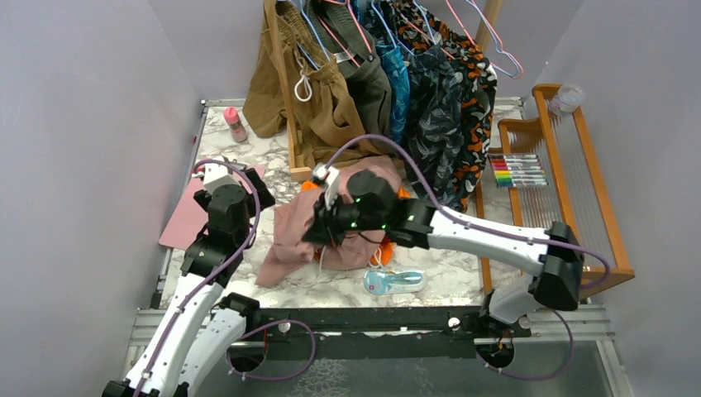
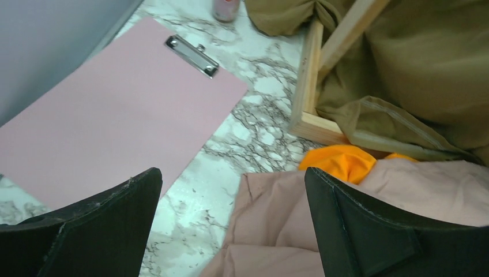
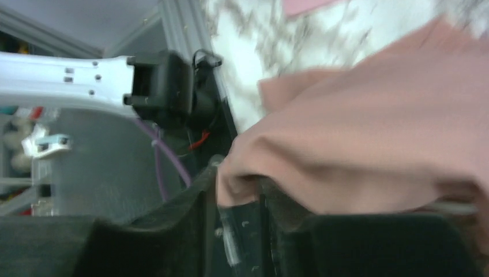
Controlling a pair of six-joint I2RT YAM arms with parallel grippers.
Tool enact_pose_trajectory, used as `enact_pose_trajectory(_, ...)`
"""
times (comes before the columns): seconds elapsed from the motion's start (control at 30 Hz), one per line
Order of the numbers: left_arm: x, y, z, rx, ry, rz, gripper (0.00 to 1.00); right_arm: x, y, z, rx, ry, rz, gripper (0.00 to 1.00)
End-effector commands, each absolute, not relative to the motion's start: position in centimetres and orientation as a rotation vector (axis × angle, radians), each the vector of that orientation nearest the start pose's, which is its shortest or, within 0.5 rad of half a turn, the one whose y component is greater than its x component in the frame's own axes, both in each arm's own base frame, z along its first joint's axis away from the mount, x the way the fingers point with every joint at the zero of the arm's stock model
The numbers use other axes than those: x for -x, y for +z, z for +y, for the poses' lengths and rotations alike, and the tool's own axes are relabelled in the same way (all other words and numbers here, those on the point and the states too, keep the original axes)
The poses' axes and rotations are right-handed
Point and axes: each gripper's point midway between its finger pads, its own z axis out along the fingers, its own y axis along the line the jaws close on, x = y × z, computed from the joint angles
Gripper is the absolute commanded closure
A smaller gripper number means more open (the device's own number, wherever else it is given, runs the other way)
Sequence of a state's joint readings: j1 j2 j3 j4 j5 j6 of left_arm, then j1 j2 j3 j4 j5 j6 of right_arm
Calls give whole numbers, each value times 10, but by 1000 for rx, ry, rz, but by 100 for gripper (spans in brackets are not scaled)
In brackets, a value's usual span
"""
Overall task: Place the shorts on the hanger
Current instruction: Adjust the shorts at the center of the board.
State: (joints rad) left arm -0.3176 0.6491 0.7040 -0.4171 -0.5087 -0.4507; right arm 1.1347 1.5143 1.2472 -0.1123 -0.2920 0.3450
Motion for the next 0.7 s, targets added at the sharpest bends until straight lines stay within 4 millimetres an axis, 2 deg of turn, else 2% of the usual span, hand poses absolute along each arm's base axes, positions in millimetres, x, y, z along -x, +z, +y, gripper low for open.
enact_pose_trajectory(0.0,-256,240,13,581,89,1772,4,-112,241,436,1123,1239,1893,51)
enact_pose_trajectory(0.07,-257,239,12,579,82,1776,4,-122,254,424,1048,1181,1865,37)
enact_pose_trajectory(0.1,-257,238,11,576,81,1780,4,-127,261,416,1016,1144,1851,34)
enact_pose_trajectory(0.23,-259,236,7,559,62,1787,4,-152,267,379,866,949,1849,33)
enact_pose_trajectory(0.4,-262,236,-2,515,12,1794,4,-172,248,334,692,757,1909,31)
enact_pose_trajectory(0.53,-265,235,-10,473,-23,1804,4,-165,223,320,651,770,1945,27)
enact_pose_trajectory(0.6,-266,234,-14,451,-38,1813,4,-156,211,323,650,827,1982,27)
enact_pose_trajectory(0.67,-268,232,-18,434,-54,1818,4,-140,202,335,699,929,2024,27)
